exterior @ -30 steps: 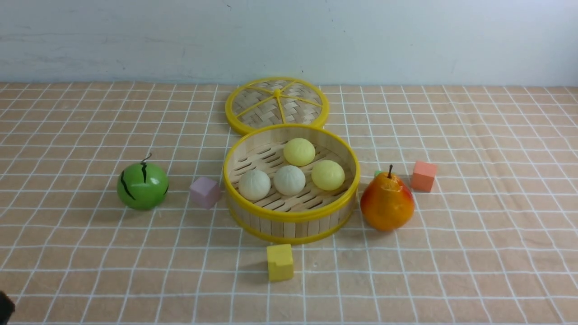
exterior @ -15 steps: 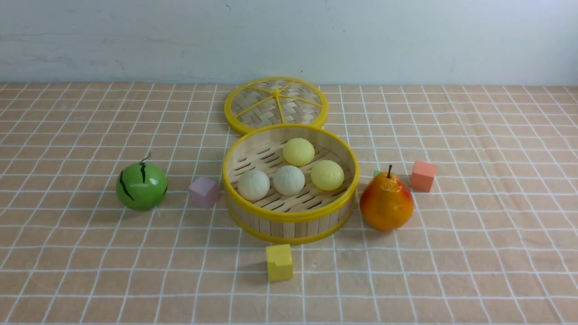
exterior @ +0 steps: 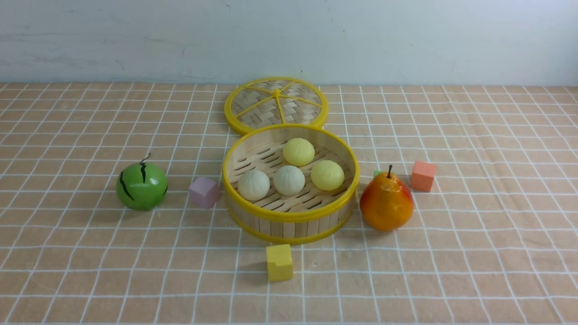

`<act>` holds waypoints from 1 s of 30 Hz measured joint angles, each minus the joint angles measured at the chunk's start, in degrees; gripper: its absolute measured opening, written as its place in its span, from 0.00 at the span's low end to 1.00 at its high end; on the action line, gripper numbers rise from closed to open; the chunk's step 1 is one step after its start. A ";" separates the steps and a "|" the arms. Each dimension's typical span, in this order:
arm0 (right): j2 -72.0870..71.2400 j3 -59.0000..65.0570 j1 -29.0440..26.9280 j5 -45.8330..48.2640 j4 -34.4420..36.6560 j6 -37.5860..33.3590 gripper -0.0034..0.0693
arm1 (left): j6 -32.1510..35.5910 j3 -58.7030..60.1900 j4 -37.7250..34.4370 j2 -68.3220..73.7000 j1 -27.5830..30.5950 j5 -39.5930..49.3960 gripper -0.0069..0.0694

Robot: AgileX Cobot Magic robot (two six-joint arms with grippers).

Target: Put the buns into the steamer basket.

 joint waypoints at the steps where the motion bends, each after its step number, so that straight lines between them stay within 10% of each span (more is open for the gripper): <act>1: 0.00 0.00 0.00 0.00 0.00 0.00 0.08 | 0.00 0.00 0.00 0.00 0.00 0.00 0.07; 30: 0.00 0.00 0.00 0.00 0.00 -0.05 0.15 | -0.12 0.00 0.00 0.00 0.00 0.00 0.09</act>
